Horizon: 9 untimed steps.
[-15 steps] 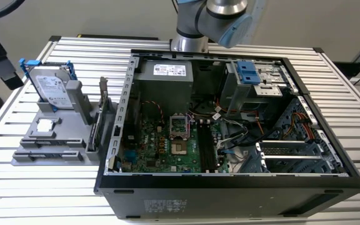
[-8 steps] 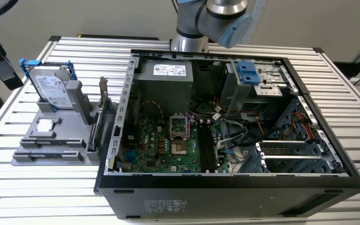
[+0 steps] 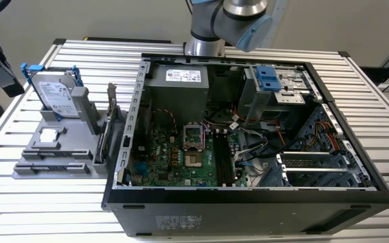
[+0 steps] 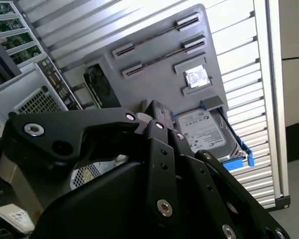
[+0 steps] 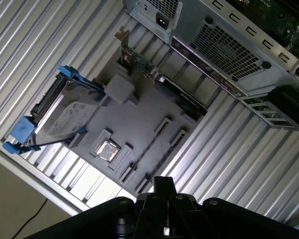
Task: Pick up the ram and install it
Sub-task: 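Pick up the ram and move it above insertion slot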
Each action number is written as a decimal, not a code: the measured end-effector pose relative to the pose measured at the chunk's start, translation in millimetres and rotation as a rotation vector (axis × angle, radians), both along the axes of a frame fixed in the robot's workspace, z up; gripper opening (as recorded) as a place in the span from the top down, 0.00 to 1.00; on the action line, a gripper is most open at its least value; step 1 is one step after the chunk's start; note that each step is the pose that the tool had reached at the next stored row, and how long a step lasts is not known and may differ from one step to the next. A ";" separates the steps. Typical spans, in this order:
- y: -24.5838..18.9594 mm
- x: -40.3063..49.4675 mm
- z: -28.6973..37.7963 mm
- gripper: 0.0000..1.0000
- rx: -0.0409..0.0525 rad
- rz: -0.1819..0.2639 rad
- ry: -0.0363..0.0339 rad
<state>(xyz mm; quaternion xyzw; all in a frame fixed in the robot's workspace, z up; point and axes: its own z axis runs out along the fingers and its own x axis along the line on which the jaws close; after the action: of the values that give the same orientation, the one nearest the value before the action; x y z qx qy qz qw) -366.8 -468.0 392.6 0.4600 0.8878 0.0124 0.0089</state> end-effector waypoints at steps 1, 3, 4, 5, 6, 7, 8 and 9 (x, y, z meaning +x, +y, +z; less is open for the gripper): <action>0.0 0.0 0.0 1.00 0.0000 -0.008 0.0006; 0.0 0.0 0.0 1.00 0.0000 -0.022 0.0016; 0.0 -0.1 0.0 1.00 0.0000 -0.030 0.0021; 0.0 -0.1 0.0 1.00 0.0000 -0.037 0.0027; 0.0 -0.1 0.0 1.00 0.0000 -0.044 0.0032; 0.0 -0.1 0.0 1.00 0.0000 -0.051 0.0038; 0.0 -0.1 0.0 1.00 0.0000 -0.059 0.0044; 0.0 -0.1 0.0 1.00 0.0000 -0.066 0.0050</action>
<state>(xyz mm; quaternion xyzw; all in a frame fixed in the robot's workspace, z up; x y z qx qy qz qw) -366.9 -467.9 392.6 0.4891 0.8721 0.0109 0.0071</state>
